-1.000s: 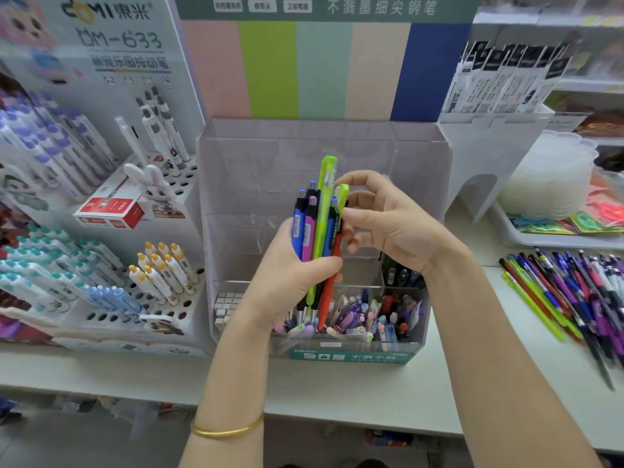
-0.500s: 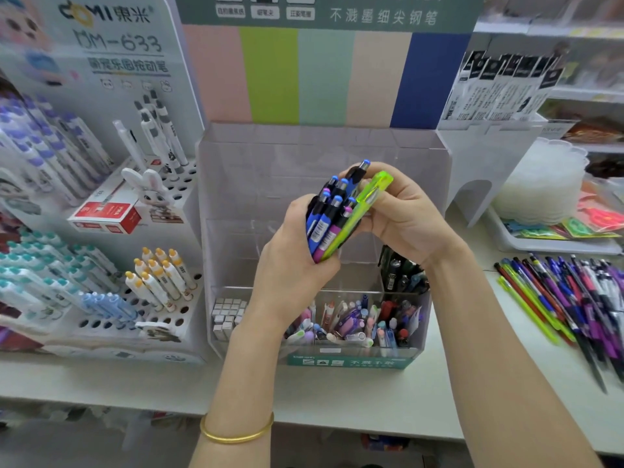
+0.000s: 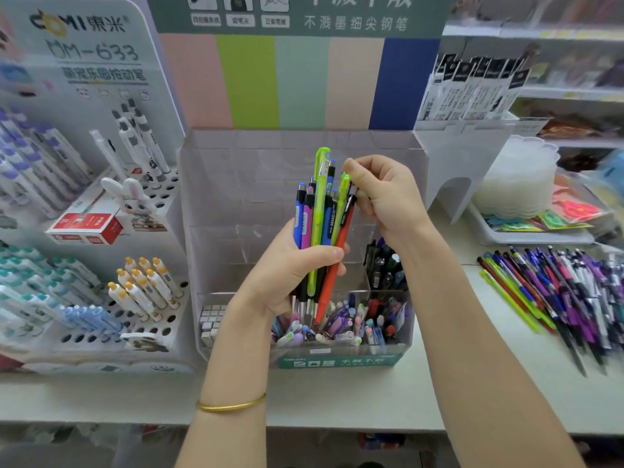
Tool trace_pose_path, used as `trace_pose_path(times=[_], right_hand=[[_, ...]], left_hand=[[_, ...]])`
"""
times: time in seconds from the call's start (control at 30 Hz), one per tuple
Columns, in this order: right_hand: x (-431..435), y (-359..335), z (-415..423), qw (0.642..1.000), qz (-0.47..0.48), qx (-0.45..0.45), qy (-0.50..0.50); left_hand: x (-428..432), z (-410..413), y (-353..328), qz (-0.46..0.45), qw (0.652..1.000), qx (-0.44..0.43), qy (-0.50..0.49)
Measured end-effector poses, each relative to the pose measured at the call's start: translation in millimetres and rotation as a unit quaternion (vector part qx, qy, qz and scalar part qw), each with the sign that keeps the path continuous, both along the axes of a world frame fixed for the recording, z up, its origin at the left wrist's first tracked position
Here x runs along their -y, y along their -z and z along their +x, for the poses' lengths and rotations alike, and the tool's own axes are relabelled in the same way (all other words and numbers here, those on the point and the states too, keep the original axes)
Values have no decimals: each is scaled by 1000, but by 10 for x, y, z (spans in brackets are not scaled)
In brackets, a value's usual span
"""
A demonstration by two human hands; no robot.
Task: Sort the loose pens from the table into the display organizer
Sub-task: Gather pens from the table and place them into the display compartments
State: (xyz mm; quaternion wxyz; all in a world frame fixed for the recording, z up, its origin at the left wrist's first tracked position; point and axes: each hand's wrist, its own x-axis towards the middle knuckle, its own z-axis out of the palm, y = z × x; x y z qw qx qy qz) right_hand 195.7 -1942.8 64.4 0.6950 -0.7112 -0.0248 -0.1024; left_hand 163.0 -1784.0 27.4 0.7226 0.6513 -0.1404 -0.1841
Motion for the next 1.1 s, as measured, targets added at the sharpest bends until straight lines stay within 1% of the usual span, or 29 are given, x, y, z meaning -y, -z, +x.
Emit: trace_pose_path(times=[0.1,0.17,0.23,0.3,0.4,0.47,0.5,0.53,0.57,0.63,0.7,0.73,0.8,0.83,0.9,0.93,0.97,1.0,1.03,1.07,1.1], right_hand=[[38,-24,12,999,-2,-1,47],[96,-67,30,996,21,-2,84],[179,-132,41,990,46,20,131],[275,-181,28,977,31,68,200],[369,-197,-26,936,-28,176,303],[374,-179,-77,898,-122,241,346],[369,-157,-89,882,-183,249,357],[353,-134,-96,872,-239,238,355],[333,-107,-101,868,-294,207,343],[302,-43,-106,855,-402,124,303],[275,17,-109,838,-473,53,267],[261,43,-105,836,-486,26,253],[238,80,-112,843,-478,8,246],[225,94,-123,847,-466,22,255],[151,112,-201,851,-432,98,281],[86,116,-253,863,-401,132,277],[14,124,-302,889,-365,136,242],[-68,136,-341,922,-327,102,182],[-145,150,-367,949,-292,42,109],[-207,158,-383,966,-254,-18,43],[-249,168,-382,976,-208,-65,-7]], left_hand=[[13,28,28,-11,999,-15,26],[3,44,66,-9,999,-29,43],[-19,50,116,-20,997,-53,47],[-44,53,177,-40,996,-75,41],[-64,60,247,-44,995,-82,21],[-56,64,264,-42,996,-82,15],[-46,61,266,-38,996,-80,13],[-34,56,266,-35,996,-79,11],[-21,47,264,-34,996,-79,11],[6,28,261,-37,996,-82,11],[22,9,262,-37,996,-81,12],[25,-2,260,-38,996,-79,13],[14,-22,258,-40,996,-76,11],[7,-32,257,-41,996,-75,8],[-10,-58,255,-44,997,-70,-2],[-14,-68,250,-48,997,-67,-10],[-22,-77,241,-51,996,-64,-19],[-31,-86,234,-55,996,-61,-27],[-51,-96,227,-63,996,-57,-34],[-79,-107,222,-71,995,-53,-41],[-118,-121,218,-75,995,-48,-47]])
